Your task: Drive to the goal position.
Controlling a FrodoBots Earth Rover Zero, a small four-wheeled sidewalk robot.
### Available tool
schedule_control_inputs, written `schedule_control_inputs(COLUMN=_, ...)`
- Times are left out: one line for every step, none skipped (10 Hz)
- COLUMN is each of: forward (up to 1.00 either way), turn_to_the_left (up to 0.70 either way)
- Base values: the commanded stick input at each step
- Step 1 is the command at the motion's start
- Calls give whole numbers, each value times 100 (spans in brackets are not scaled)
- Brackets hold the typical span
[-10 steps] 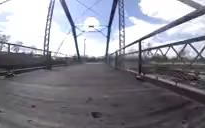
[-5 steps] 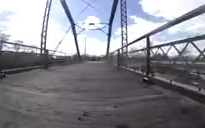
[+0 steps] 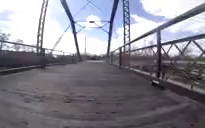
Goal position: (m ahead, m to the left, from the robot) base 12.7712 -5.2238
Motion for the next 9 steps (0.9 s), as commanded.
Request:
schedule_control_inputs(forward=100, turn_to_the_left=0)
schedule_control_inputs(forward=100, turn_to_the_left=0)
schedule_control_inputs(forward=100, turn_to_the_left=0)
schedule_control_inputs(forward=100, turn_to_the_left=0)
schedule_control_inputs(forward=100, turn_to_the_left=0)
schedule_control_inputs(forward=100, turn_to_the_left=0)
schedule_control_inputs(forward=100, turn_to_the_left=0)
schedule_control_inputs(forward=100, turn_to_the_left=0)
schedule_control_inputs(forward=100, turn_to_the_left=0)
